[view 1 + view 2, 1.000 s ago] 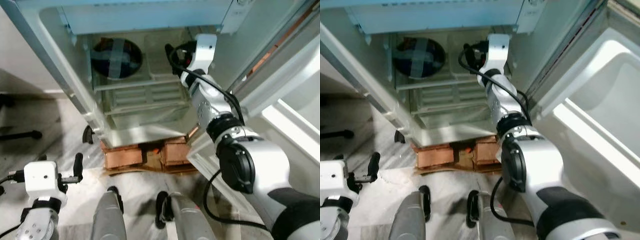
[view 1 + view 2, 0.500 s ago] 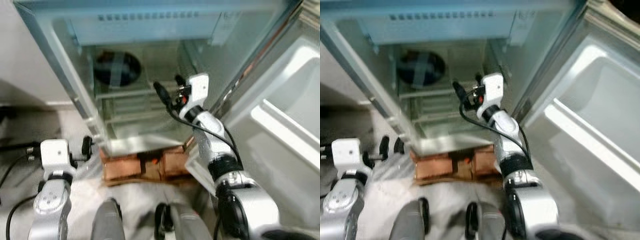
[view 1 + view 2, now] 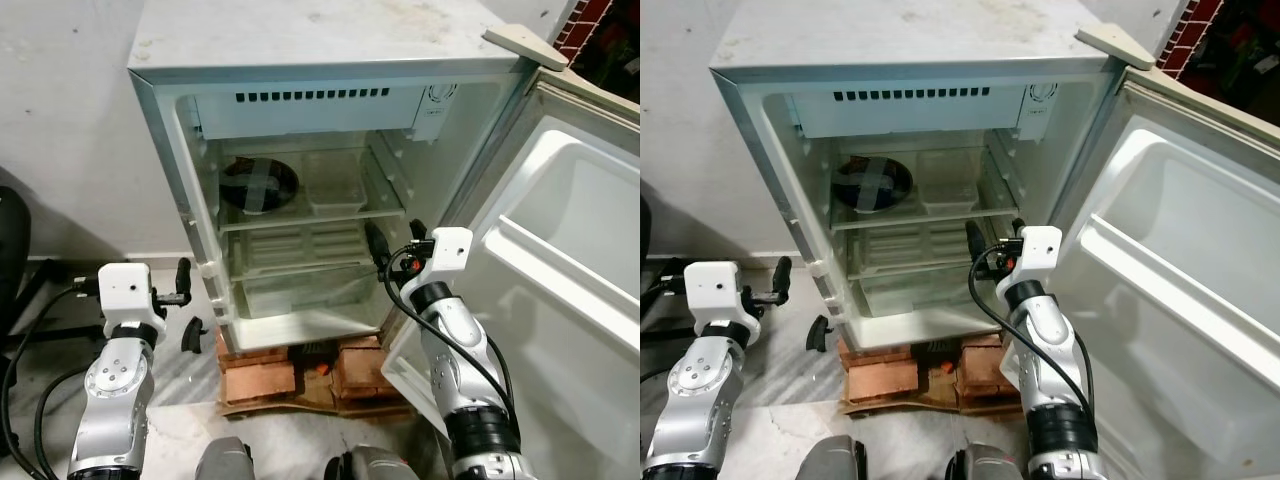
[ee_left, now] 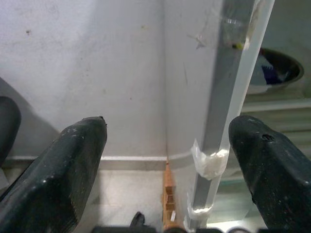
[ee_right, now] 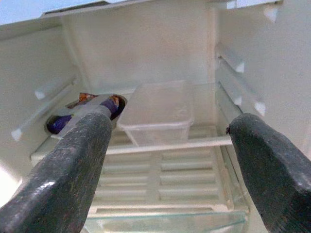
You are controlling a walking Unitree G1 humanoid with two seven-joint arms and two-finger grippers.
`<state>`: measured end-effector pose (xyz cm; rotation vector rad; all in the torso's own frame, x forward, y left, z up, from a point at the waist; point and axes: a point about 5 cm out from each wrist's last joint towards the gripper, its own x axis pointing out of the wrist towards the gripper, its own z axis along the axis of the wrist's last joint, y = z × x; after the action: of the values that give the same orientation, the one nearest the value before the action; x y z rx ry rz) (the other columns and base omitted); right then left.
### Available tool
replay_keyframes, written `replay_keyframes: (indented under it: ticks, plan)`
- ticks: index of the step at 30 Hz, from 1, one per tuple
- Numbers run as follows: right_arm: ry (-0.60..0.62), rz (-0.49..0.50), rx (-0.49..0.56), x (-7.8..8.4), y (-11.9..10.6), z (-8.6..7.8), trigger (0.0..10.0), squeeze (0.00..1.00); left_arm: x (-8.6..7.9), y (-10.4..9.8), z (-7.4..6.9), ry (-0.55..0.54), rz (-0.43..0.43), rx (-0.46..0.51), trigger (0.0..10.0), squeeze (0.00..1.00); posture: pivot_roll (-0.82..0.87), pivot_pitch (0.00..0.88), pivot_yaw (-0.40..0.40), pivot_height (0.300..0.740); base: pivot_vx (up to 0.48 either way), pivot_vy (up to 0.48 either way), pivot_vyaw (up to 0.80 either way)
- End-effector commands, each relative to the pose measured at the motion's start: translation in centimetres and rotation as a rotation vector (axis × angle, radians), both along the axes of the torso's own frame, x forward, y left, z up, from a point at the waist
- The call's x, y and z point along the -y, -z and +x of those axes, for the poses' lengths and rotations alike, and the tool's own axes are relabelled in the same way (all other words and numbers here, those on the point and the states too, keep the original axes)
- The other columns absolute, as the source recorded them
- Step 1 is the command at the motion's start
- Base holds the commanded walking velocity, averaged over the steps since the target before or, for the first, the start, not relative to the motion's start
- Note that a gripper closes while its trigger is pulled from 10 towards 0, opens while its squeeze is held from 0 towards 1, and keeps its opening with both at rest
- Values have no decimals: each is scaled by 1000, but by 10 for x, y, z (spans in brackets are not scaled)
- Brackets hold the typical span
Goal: Restocking fridge
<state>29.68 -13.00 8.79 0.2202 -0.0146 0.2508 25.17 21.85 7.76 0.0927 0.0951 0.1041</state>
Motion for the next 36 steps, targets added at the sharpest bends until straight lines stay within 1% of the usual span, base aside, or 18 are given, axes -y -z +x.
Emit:
replay_keyframes:
  ticks: [1, 6, 7, 9, 12, 20, 29, 36]
  plan:
    - [9, -9, 4, 5, -3, 0, 10000, 0, 4, 5, 1, 16, -1, -15, 10000, 0, 30, 0, -45, 740, 0, 0, 0]
    - [29, -18, -16, 12, 0, -3, 10000, 0, 5, 5, 0, 23, 0, -15, 10000, 0, 27, 0, -41, 740, 0, 0, 0]
    - [48, -14, -36, 17, 2, -6, 10000, 0, 5, 6, 0, 27, 2, -18, 10000, 0, 26, 0, -35, 740, 0, 0, 0]
    - [68, -13, -52, 21, 4, -9, 10000, 0, 5, 8, -1, 37, 4, -25, 10000, 0, 21, 0, -29, 740, -126, 0, 0]
    - [76, -13, -54, 21, 5, -11, 10000, 0, 6, 8, -1, 41, 2, -29, 10000, 0, 16, 0, -25, 740, -268, 0, 0]
    - [79, -11, -68, 20, 8, -17, 10000, 0, 9, 8, 3, 46, -3, -24, 10000, 0, 2, 0, -16, 740, -430, 0, 0]
    - [81, -25, -77, 25, 6, -14, 10000, 0, 12, 8, 5, 59, -5, -23, 10000, 0, -7, 0, -11, 740, -399, 0, 0]
    - [78, -30, -75, 24, 5, -14, 10000, 0, 13, 8, 6, 61, -3, -20, 10000, 0, -9, 0, -15, 740, -357, 0, 0]
